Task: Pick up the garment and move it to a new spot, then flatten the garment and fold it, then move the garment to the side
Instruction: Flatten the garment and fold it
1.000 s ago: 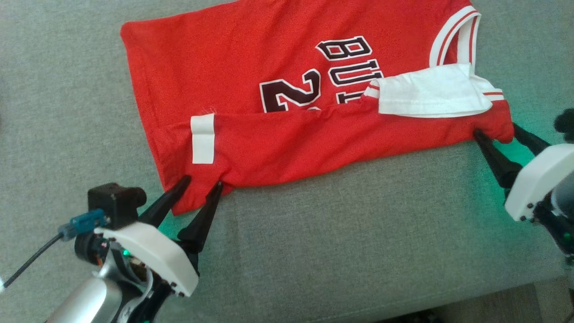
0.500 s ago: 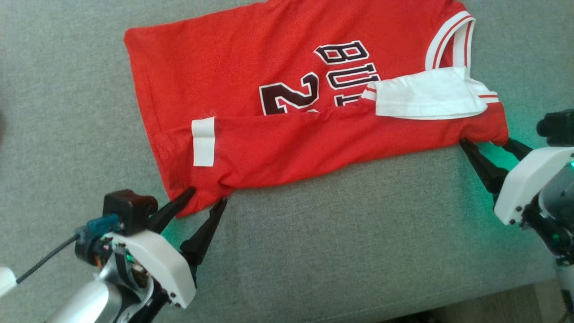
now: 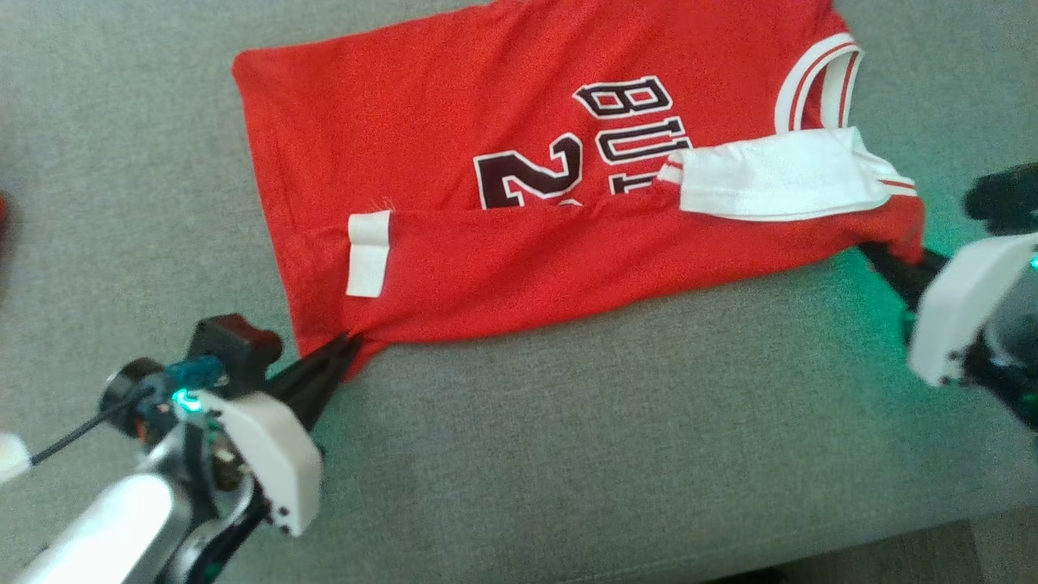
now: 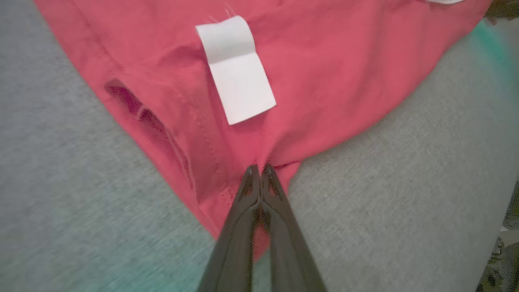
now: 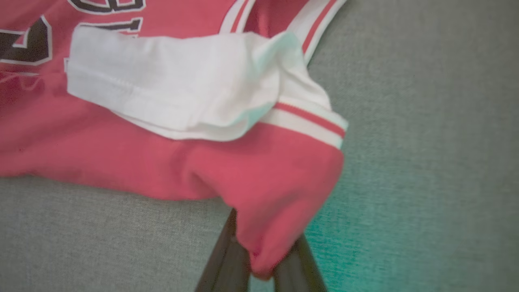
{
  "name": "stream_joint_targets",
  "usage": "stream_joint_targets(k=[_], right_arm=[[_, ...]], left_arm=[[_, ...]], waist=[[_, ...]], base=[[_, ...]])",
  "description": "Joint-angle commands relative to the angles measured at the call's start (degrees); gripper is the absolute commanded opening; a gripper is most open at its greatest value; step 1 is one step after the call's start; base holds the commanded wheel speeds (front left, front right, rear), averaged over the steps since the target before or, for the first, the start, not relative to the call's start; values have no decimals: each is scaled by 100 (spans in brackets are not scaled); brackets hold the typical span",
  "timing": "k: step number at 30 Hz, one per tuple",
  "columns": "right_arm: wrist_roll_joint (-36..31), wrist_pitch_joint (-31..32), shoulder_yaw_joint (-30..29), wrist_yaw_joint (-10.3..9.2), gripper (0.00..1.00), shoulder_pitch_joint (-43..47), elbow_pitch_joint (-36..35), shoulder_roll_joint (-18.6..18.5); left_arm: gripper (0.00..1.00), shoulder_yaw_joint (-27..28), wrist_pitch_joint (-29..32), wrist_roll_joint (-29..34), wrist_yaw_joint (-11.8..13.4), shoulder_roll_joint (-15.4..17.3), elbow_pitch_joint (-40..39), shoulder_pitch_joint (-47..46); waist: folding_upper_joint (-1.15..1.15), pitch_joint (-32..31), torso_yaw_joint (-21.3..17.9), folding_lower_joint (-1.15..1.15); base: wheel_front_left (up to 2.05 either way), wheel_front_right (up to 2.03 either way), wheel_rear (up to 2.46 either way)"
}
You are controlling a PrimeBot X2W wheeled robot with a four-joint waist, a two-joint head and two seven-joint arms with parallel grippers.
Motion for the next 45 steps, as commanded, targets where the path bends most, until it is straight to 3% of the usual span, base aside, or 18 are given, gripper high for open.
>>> stream_joint_targets(k=[1, 5, 6, 11, 17, 19, 20, 21, 22, 23, 24, 29, 35, 40, 45], right_arm=[[252, -48, 76, -4, 0, -32, -262, -568], [851, 139, 286, -4, 0, 94, -566, -1465], [851, 139, 286, -4, 0, 94, -566, -1465], [1542, 494, 537, -4, 0, 632, -955, -2562], [1831, 462, 947, -4, 0, 1331, -1198, -3025], [1868, 413, 1053, -4, 0, 1477, -1202, -3052], [1855, 366, 1071, -4, 5, 1514, -1186, -3062], [1811, 300, 1048, -4, 45, 1529, -1135, -3057], [1763, 249, 1012, -4, 100, 1539, -1064, -3034], [1720, 228, 1015, -4, 100, 1541, -1055, -3026], [1701, 242, 990, -4, 100, 1541, -1014, -3023], [1642, 331, 472, -4, 100, 1394, -796, -3013], [1508, 499, -493, -4, 100, 685, -1259, -2848], [588, 467, -657, -4, 100, -558, -1144, -2378], [-420, 396, -412, -4, 100, -1829, -224, -1558]], left_arm=[[0, 291, 55, 43, 14, 436, -140, -18], [0, 274, 102, 6, 66, 611, -686, 265], [0, 274, 102, 6, 66, 611, -686, 265], [0, 85, 16, 82, 292, 604, -1310, 821], [0, -429, -274, 215, 446, 110, -1270, 1347], [0, -513, -370, 242, 472, -13, -1140, 1418], [0, -522, -427, 252, 495, -60, -1077, 1441], [0, -510, -486, 250, 528, -103, -1026, 1463], [24, -489, -540, 256, 562, -130, -980, 1475], [72, -472, -583, 305, 579, -115, -940, 1462], [100, -426, -628, 333, 608, -97, -902, 1447], [100, -86, -718, 231, 715, 87, -946, 1397], [100, 858, -929, 80, 963, 412, -1426, 885], [100, 773, -768, 139, 746, -107, -774, -508], [100, 299, -665, 408, 357, -782, 516, -1828]], waist=[[0, -131, 32, -1], [0, -300, 103, -1], [0, -300, 103, -1], [0, -365, 228, -1], [0, -327, 406, -1], [0, -347, 453, -1], [0, -364, 472, -1], [0, -379, 482, -1], [0, -403, 492, -1], [0, -430, 498, -1], [0, -459, 497, -1], [0, -636, 450, -1], [0, -305, 489, -1], [0, 370, 741, -1], [0, 796, 1053, -1]], base=[[0, 0, 0], [0, 0, 0], [0, 0, 0], [0, 0, 0], [0, 0, 0], [0, 0, 0], [0, 0, 0], [0, 0, 0], [0, 0, 0], [0, 0, 0], [0, 0, 0], [0, 0, 0], [0, 0, 0], [0, 0, 0], [0, 0, 0]])
